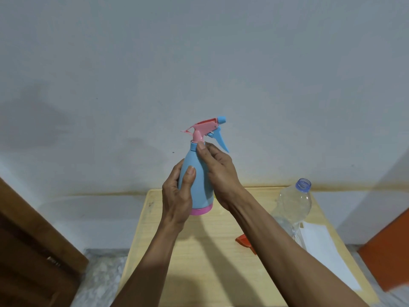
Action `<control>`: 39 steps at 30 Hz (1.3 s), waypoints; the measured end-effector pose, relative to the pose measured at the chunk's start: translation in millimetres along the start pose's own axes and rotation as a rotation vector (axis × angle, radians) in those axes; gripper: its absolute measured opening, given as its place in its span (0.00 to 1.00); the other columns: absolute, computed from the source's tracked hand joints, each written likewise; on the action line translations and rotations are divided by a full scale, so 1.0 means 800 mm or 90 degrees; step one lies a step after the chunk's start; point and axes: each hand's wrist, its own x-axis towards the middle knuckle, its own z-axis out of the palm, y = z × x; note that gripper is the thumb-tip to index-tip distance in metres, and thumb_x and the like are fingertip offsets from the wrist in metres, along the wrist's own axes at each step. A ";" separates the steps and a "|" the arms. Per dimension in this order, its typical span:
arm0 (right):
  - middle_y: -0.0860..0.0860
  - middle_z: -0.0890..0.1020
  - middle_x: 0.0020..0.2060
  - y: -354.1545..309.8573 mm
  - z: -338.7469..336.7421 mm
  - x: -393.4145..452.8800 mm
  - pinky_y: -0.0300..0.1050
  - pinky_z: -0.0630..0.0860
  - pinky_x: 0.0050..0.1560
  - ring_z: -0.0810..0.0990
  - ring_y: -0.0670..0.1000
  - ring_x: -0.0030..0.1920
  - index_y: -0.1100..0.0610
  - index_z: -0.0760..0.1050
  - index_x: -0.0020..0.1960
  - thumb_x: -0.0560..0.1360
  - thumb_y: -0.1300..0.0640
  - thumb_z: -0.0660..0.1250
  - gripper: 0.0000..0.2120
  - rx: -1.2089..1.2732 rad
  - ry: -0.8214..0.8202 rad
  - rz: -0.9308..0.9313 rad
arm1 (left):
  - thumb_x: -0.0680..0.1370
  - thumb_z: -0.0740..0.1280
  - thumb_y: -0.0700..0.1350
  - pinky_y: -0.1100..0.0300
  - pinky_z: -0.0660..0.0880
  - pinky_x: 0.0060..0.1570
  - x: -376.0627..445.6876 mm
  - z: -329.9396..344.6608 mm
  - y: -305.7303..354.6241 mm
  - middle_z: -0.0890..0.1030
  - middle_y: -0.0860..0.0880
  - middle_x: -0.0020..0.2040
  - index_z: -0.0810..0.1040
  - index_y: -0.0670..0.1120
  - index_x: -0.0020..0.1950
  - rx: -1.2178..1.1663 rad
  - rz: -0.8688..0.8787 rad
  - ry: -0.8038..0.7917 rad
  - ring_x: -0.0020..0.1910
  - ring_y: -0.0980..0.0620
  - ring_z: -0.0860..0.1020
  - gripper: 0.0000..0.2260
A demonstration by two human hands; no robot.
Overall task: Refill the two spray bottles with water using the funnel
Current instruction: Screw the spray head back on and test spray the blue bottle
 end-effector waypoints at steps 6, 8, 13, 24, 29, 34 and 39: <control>0.50 0.84 0.46 -0.001 -0.003 0.004 0.53 0.79 0.53 0.81 0.51 0.47 0.55 0.80 0.58 0.82 0.51 0.66 0.10 0.004 -0.001 0.004 | 0.73 0.62 0.66 0.50 0.81 0.46 0.002 0.001 0.001 0.83 0.52 0.52 0.78 0.54 0.63 0.004 -0.001 0.007 0.50 0.50 0.82 0.24; 0.53 0.84 0.47 -0.002 -0.004 0.005 0.54 0.80 0.54 0.82 0.51 0.47 0.56 0.80 0.57 0.81 0.51 0.68 0.10 0.020 0.003 0.003 | 0.73 0.61 0.66 0.53 0.80 0.45 0.002 0.000 0.003 0.83 0.52 0.52 0.78 0.54 0.63 0.012 0.009 0.010 0.50 0.49 0.82 0.25; 0.49 0.86 0.53 -0.009 -0.011 0.009 0.45 0.80 0.57 0.83 0.46 0.51 0.56 0.79 0.64 0.81 0.53 0.67 0.14 0.041 -0.024 -0.018 | 0.72 0.61 0.66 0.52 0.79 0.44 0.002 -0.002 0.004 0.82 0.52 0.51 0.78 0.54 0.63 0.006 0.004 0.000 0.50 0.49 0.81 0.25; 0.56 0.86 0.55 -0.027 -0.034 0.025 0.52 0.78 0.65 0.84 0.54 0.58 0.60 0.82 0.61 0.77 0.59 0.73 0.14 -0.026 -0.118 -0.035 | 0.73 0.62 0.66 0.51 0.81 0.44 -0.001 -0.008 0.006 0.82 0.53 0.53 0.78 0.60 0.61 0.004 0.009 -0.033 0.51 0.50 0.82 0.20; 0.56 0.86 0.54 -0.032 -0.040 0.026 0.49 0.78 0.59 0.84 0.49 0.55 0.59 0.80 0.63 0.77 0.57 0.73 0.16 -0.039 -0.126 -0.055 | 0.73 0.62 0.64 0.49 0.81 0.43 -0.002 -0.009 0.009 0.83 0.51 0.53 0.79 0.59 0.60 -0.015 0.013 -0.057 0.51 0.48 0.83 0.19; 0.52 0.87 0.53 -0.045 -0.043 0.021 0.36 0.78 0.51 0.84 0.46 0.56 0.57 0.79 0.65 0.81 0.56 0.67 0.13 -0.161 -0.149 -0.099 | 0.74 0.62 0.64 0.53 0.81 0.40 -0.004 -0.011 0.005 0.83 0.50 0.52 0.79 0.56 0.62 -0.016 0.007 -0.065 0.49 0.48 0.82 0.21; 0.50 0.88 0.52 -0.040 -0.040 0.021 0.56 0.77 0.66 0.84 0.50 0.58 0.55 0.80 0.64 0.81 0.53 0.68 0.14 -0.210 -0.111 -0.134 | 0.74 0.61 0.64 0.45 0.81 0.44 -0.009 -0.008 0.001 0.83 0.49 0.52 0.80 0.58 0.60 -0.028 0.005 -0.072 0.50 0.45 0.82 0.19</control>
